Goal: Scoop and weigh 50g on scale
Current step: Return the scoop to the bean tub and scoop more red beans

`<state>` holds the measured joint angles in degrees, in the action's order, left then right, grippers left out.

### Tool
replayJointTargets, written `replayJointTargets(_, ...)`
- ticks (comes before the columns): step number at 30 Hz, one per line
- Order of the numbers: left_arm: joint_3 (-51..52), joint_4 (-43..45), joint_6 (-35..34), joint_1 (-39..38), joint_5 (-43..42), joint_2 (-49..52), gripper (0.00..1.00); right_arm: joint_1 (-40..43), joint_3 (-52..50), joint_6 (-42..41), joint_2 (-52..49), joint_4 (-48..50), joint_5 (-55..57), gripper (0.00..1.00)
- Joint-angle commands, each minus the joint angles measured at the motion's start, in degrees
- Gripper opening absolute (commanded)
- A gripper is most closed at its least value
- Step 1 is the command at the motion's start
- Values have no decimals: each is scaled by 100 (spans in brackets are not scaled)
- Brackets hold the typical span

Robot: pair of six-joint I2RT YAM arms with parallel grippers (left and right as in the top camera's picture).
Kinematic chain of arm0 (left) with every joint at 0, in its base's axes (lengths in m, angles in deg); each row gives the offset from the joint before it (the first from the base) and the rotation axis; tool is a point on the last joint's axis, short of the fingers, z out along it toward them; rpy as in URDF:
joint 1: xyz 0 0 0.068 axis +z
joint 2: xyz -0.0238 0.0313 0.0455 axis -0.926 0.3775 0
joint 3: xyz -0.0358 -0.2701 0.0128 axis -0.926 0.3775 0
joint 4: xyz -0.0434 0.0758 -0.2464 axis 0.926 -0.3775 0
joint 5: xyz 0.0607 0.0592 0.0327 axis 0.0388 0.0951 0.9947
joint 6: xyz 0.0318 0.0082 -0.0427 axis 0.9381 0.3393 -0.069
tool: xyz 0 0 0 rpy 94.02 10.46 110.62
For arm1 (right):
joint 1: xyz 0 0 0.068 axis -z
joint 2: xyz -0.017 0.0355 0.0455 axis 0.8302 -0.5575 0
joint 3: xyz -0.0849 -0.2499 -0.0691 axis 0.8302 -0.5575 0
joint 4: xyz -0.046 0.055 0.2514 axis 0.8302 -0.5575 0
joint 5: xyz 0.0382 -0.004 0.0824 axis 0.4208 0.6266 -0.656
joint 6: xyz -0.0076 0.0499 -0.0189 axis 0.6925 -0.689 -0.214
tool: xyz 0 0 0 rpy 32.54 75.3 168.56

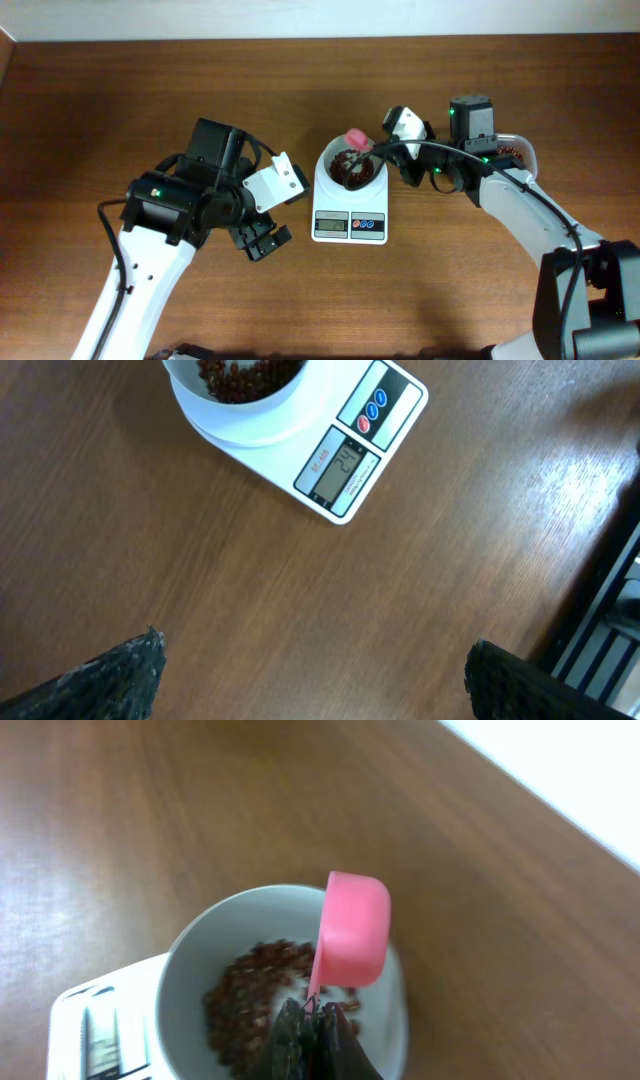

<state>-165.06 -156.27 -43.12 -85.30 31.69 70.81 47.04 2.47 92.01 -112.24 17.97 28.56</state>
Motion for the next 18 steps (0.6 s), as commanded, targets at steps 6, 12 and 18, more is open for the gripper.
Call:
replayJointTargets(6, -111, -9, 72, 39, -83, -55, 99, 341, 48, -1237, 1504, -352, 474, 4)
replayJointTargets(12, -111, -9, 72, 39, -66, -55, 99, 951, 39, -1851, 1729, -2577, 476, 4)
replayJointTargets(18, -111, -9, 72, 35, -66, -50, 99, 1508, 46, -3143, 1731, -2785, 1423, 4)
